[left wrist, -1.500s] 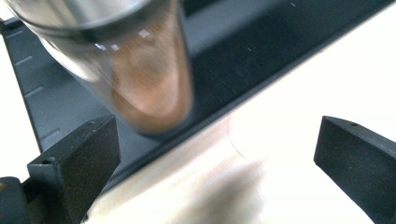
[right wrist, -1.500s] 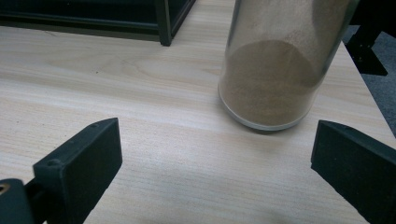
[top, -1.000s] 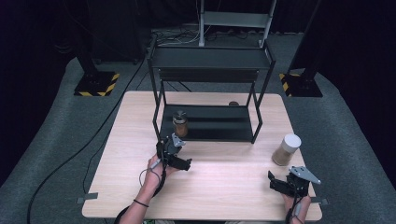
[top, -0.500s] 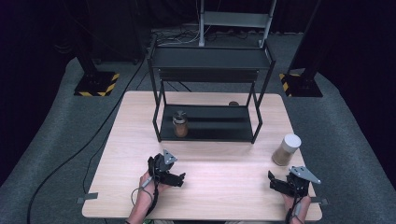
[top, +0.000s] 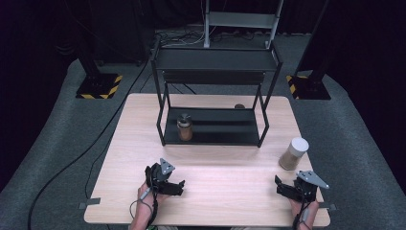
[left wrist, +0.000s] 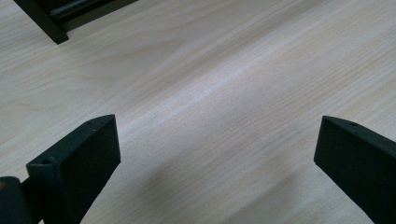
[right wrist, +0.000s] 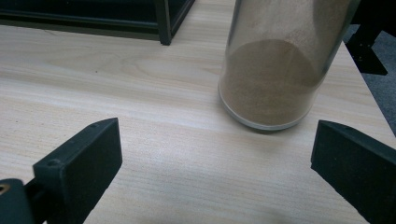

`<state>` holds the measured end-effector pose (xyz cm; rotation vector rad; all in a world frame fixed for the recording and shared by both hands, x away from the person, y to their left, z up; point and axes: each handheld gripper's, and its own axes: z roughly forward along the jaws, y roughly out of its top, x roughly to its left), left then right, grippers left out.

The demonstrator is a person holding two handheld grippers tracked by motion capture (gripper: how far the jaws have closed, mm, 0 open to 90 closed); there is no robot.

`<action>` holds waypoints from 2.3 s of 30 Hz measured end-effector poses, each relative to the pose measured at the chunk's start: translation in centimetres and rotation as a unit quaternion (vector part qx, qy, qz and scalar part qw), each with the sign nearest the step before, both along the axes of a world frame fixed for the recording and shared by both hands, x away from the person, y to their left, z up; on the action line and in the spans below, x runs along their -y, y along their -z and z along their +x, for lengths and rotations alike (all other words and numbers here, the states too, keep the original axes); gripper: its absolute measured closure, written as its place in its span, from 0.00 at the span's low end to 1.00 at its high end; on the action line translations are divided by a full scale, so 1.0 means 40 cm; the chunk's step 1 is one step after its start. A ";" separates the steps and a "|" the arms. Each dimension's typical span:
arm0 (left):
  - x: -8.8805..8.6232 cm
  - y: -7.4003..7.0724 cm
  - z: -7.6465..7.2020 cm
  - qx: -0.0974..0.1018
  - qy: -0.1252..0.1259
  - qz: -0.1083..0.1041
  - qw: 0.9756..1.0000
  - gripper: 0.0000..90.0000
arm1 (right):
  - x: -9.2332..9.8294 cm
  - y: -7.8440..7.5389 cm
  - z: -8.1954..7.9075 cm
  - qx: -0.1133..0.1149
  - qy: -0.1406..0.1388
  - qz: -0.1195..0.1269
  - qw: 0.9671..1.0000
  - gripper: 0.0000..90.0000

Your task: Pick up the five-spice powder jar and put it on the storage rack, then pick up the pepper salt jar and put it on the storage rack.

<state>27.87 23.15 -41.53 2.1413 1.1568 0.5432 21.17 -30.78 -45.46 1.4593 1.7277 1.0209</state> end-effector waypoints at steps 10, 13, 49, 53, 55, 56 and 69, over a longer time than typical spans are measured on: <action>-0.010 0.020 -0.003 -0.002 -0.008 -0.007 1.000 0.00 | -0.002 -0.001 0.002 -0.002 0.001 -0.002 1.000 0.01; -0.012 0.029 -0.002 -0.004 -0.011 -0.008 1.000 0.00 | -0.003 -0.001 0.002 -0.002 0.001 -0.003 1.000 0.01; -0.038 0.056 -0.003 -0.005 -0.010 -0.036 0.999 0.00 | 0.015 -0.086 0.067 0.063 0.013 -0.012 0.998 0.00; -0.038 0.056 -0.003 -0.005 -0.010 -0.036 0.999 0.00 | 0.021 -0.088 0.088 0.072 0.014 -0.009 0.997 0.00; -0.038 0.056 -0.003 -0.005 -0.010 -0.036 0.999 0.00 | 0.024 -0.087 0.098 0.075 0.015 -0.009 0.997 0.00; -0.038 0.056 -0.003 -0.005 -0.010 -0.036 0.999 0.00 | 0.026 -0.085 0.102 0.078 0.014 -0.011 0.997 0.00; -0.038 0.056 -0.003 -0.005 -0.010 -0.036 0.999 0.00 | 0.046 -0.062 0.128 0.101 0.013 0.003 0.995 0.16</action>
